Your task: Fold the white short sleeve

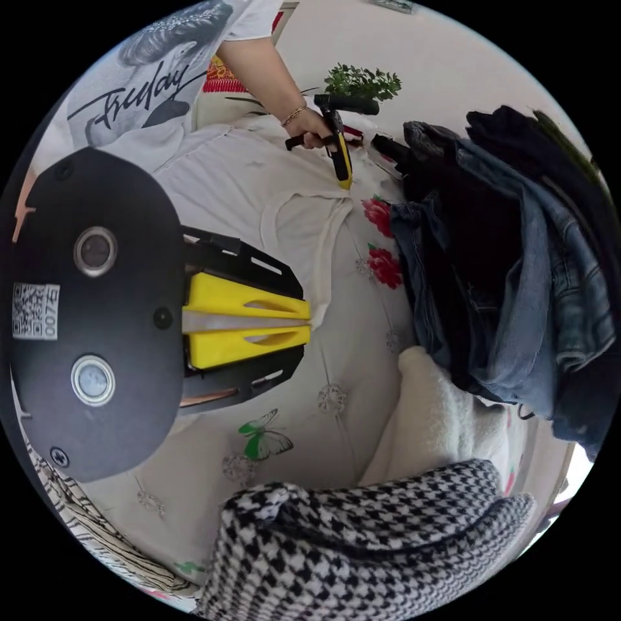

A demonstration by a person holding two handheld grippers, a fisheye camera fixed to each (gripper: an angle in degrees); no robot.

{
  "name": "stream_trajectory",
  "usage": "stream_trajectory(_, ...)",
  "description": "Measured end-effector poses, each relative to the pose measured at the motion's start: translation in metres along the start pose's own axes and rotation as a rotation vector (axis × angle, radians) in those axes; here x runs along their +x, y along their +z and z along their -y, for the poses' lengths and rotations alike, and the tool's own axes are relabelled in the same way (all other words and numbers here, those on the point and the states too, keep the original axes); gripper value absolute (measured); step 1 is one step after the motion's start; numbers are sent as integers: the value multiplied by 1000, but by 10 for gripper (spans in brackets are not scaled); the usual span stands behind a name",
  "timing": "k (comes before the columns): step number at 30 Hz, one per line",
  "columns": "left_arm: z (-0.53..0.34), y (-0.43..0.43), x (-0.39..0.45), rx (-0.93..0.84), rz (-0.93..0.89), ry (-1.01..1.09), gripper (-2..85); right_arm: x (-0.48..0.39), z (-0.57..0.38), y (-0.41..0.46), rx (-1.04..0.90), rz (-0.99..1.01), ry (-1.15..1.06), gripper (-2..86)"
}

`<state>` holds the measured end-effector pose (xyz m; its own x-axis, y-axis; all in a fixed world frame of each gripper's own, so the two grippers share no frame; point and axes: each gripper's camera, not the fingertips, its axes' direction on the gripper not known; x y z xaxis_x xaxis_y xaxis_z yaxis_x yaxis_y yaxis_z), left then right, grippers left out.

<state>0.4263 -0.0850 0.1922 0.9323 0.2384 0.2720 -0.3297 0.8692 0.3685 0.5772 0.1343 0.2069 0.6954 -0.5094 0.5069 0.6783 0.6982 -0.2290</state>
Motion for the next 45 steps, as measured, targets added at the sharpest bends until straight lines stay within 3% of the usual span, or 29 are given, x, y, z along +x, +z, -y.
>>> stream_trajectory(8,-75,-110,-46,199,66,-183,-4,-26,-85,-73,95,-116,6,-3)
stream_trajectory(14,-148,-136,-103,122,147,-424,40,-25,-92,-53,23,-105,-5,-3)
stream_trajectory(19,-153,-122,-118,59,128,-454,62,-26,-37,-2,-15,-107,-56,-3)
stream_trajectory(25,-137,-102,-129,-19,208,-429,-1,17,9,41,-86,-182,45,-3)
stream_trajectory(30,-160,-116,-160,60,101,-581,-9,51,8,19,-33,-71,126,-3)
stream_trajectory(38,-273,-139,-208,553,-365,-1120,-9,105,-23,-13,149,231,326,-3)
stream_trajectory(42,-246,-153,-185,543,-335,-947,-7,89,-28,-27,165,281,270,-3)
stream_trajectory(45,-185,-167,-122,453,-317,-494,3,60,-33,-32,149,304,183,-2)
